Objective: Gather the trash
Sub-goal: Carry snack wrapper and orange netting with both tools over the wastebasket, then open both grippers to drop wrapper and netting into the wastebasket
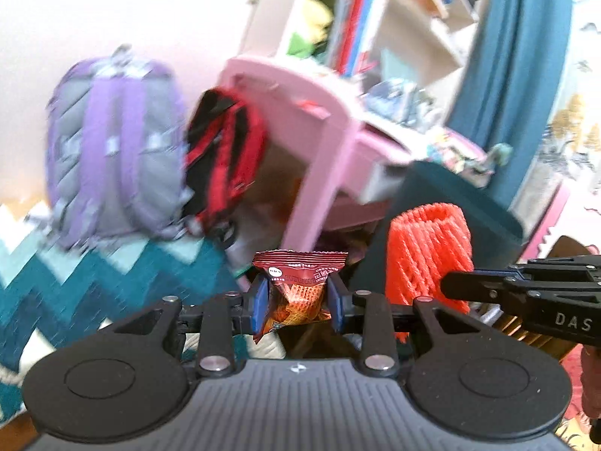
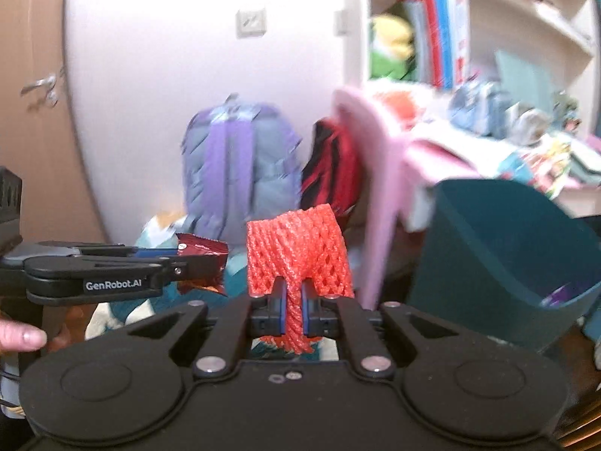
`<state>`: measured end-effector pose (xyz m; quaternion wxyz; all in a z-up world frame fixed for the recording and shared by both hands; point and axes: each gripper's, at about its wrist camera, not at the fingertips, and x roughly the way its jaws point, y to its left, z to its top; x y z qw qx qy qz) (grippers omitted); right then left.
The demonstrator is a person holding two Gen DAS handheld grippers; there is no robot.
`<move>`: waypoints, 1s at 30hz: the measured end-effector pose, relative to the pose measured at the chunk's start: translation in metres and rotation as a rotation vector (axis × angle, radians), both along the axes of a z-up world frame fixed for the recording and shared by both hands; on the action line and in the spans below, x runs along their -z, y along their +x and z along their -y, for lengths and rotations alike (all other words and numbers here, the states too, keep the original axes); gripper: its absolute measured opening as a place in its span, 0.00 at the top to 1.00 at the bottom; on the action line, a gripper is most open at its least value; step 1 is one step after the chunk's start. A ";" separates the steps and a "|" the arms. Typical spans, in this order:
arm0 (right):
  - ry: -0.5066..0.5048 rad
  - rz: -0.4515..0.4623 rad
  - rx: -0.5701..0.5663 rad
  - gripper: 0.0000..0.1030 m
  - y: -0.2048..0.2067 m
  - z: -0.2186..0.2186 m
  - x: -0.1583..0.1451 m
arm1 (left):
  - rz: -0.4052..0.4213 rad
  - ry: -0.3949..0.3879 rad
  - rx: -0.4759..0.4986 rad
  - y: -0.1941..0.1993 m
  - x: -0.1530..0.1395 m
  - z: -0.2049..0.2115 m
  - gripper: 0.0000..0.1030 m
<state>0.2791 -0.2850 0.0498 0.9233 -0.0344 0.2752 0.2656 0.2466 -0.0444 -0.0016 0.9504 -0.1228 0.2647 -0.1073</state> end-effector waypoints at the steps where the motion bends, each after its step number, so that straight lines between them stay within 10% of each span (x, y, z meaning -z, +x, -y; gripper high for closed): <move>1: 0.007 0.013 0.018 0.94 0.003 0.011 -0.006 | 0.011 -0.002 0.010 0.002 -0.007 0.007 0.69; 16: 0.006 0.059 0.290 0.94 0.064 0.133 -0.039 | 0.084 -0.020 0.195 0.076 -0.092 0.138 0.69; 30: -0.097 -0.069 0.313 0.94 0.112 0.158 0.000 | -0.001 0.043 0.273 0.155 -0.083 0.230 0.69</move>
